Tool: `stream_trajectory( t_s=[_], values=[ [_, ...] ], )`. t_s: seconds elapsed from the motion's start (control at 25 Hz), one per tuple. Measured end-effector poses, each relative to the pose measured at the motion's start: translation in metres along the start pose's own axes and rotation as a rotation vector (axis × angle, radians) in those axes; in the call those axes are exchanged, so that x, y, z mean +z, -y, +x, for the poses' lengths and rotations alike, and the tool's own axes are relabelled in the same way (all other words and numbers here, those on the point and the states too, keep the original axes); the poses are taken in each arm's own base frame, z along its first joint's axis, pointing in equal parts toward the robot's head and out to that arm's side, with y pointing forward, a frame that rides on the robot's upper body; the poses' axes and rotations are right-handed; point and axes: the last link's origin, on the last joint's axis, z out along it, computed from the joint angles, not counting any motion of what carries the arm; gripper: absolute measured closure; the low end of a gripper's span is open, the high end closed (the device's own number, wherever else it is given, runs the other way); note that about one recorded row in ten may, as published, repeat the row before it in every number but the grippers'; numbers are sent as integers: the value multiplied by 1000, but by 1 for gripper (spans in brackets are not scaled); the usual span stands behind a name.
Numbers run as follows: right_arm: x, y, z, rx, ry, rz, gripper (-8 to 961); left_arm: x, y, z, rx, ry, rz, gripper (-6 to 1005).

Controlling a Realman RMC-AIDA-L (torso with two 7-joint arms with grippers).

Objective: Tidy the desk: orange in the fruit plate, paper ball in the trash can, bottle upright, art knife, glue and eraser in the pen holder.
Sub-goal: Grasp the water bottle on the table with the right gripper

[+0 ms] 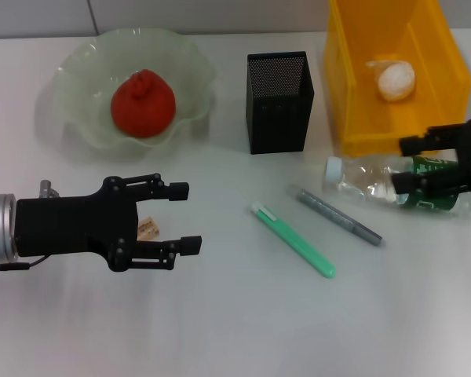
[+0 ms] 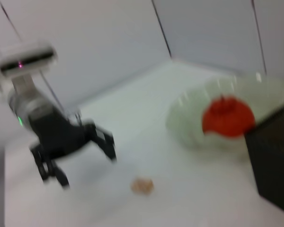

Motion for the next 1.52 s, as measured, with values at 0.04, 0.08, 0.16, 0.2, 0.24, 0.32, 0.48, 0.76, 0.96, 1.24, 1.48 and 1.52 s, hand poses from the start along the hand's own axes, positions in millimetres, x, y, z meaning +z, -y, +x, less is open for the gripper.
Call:
stream_trajectory(
  t_s=[0.04,0.08,0.16,0.2,0.24,0.32,0.48,0.76,0.96,1.24,1.48,1.52],
  values=[
    [-3,1,-3,5,-43,5,136,0,0,0,2,0,0,187],
    [-5,2,-7,6,-83,8,136,0,0,0,5,0,0,187],
    [-10,7,-21,8,-188,16,136,2,1,0,10,2,7,187],
    [-10,7,-21,8,-188,16,136,3,2,0,11,4,10,187],
    [-10,9,-24,6,-220,22,136,3,2,0,11,4,10,187],
    [-12,13,-33,-3,-293,44,136,4,3,-1,17,9,14,187],
    [-11,18,-43,-31,-410,75,135,6,3,0,25,9,11,187],
    [0,26,-49,-106,-560,128,135,7,3,1,19,2,12,187],
    [11,31,-46,-155,-616,157,135,10,3,2,11,-7,10,187],
    [20,38,-42,-226,-617,195,136,13,2,1,4,-14,9,187],
    [31,39,-38,-289,-638,202,136,16,0,1,-4,-21,7,187],
    [32,39,-38,-296,-643,200,135,16,0,1,-7,-22,6,187]
  ],
)
